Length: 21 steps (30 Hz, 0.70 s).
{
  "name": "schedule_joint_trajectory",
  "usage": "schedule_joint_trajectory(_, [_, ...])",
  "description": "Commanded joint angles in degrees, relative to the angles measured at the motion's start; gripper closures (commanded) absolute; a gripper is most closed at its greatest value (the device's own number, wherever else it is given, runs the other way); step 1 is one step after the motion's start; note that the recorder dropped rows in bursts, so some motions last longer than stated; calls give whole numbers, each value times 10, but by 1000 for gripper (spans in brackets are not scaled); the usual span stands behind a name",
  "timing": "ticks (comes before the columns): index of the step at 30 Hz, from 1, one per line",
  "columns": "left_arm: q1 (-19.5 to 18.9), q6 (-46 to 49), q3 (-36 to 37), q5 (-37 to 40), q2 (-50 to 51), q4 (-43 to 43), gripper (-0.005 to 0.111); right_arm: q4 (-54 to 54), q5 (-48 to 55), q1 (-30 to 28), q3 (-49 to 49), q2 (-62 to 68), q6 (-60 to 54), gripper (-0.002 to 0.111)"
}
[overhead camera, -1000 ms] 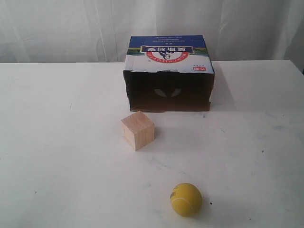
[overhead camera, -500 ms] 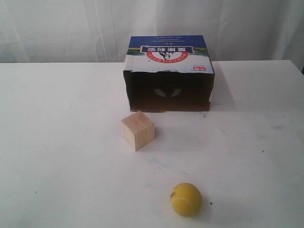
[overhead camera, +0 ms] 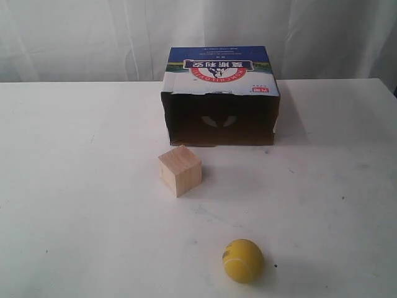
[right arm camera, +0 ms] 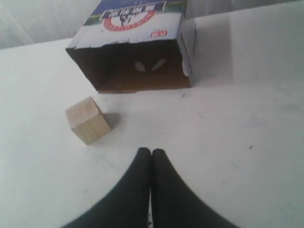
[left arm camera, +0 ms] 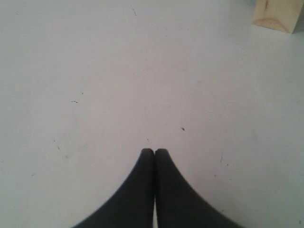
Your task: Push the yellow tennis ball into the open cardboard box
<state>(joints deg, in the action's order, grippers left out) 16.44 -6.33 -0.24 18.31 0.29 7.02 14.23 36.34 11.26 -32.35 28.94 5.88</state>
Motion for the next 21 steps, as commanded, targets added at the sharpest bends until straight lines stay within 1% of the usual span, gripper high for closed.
schedule_joint_trajectory(1, [3,1,2,12,-3,-1,107,4,-5,50,-11,89,-75,108])
schedule_joint_trajectory(4, [3,1,2,12,-3,-1,107,-4,-8,88,-20,151,-104,108])
schedule_joint_trajectory(7, [3,1,2,12,-3,-1,107,-8,-22,132,-25,212,-106,108])
schedule_joint_trajectory(8, [3,1,2,12,-3,-1,107,-8,-24,158,-25,243,-106,108])
schedule_joint_trajectory(13, [3,1,2,12,-3,-1,107,-8,-48,226,-25,312,-96,108])
schedule_joint_trajectory(17, [3,1,2,12,-3,-1,107,4,-73,269,-25,345,-95,108])
schedule_joint_trajectory(21, [3,1,2,12,-3,-1,107,5,-79,292,-25,373,-85,108])
